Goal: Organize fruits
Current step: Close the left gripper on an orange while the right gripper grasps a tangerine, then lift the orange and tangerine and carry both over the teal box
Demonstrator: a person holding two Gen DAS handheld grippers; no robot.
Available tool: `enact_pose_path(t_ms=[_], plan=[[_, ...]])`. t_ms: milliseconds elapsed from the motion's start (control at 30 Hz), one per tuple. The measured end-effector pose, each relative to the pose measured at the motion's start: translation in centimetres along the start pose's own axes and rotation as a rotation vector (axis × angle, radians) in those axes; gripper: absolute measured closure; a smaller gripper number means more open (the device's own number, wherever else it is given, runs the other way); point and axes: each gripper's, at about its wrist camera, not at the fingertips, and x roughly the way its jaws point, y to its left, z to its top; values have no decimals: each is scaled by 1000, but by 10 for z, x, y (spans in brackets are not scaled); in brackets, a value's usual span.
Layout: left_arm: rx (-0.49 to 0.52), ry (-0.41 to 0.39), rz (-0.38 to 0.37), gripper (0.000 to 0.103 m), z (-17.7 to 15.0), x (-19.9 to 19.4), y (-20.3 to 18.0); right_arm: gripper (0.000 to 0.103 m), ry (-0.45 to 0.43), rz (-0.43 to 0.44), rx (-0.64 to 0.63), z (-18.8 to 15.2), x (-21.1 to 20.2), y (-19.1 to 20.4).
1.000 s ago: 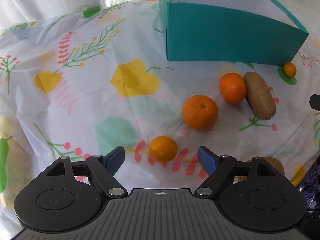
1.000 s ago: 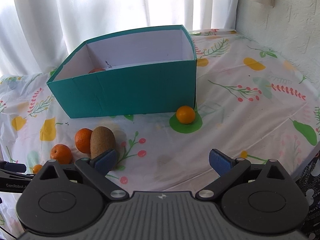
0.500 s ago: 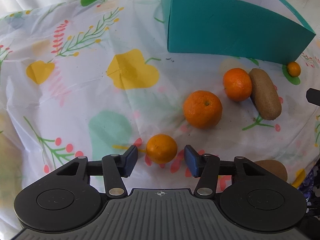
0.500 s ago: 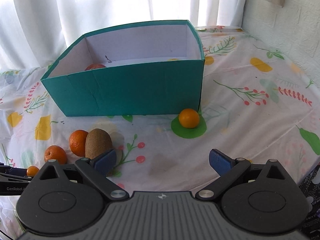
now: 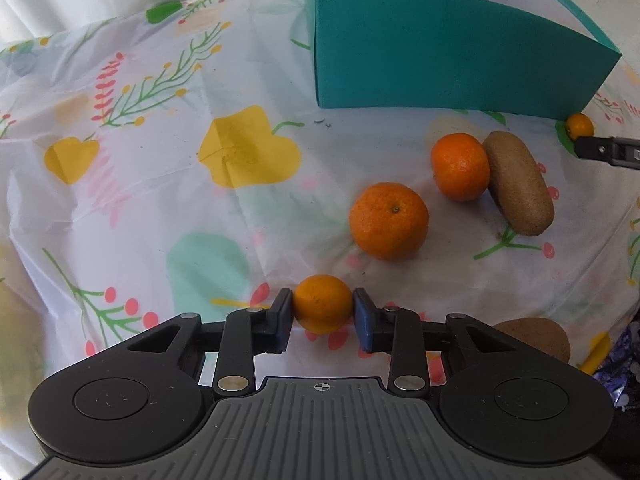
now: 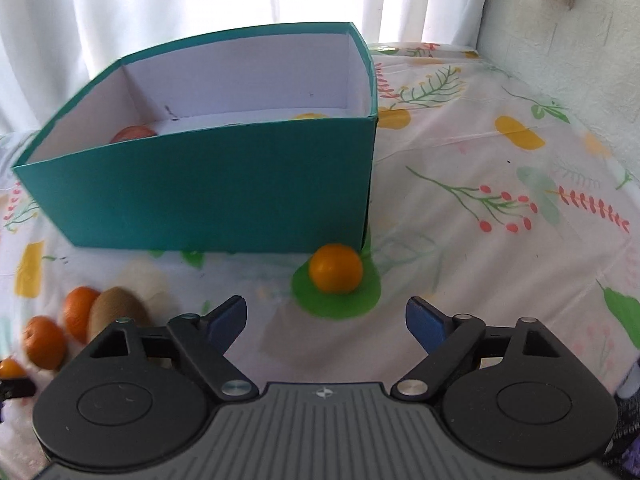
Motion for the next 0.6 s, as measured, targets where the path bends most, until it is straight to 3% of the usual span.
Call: enact_pose_path(t_ms=[133, 200, 333, 600], plan=[[-9, 12, 7, 67, 1, 1, -1, 38, 46, 3, -11, 9, 26, -4], [-17, 15, 6, 67, 2, 2, 0, 44, 29, -3, -38, 12, 28, -2], [-20, 16, 7, 67, 3, 2, 0, 68, 24, 16, -69, 13, 26, 2], [-9, 10, 4, 68, 2, 1, 0, 71, 5, 16, -57, 9, 16, 4]])
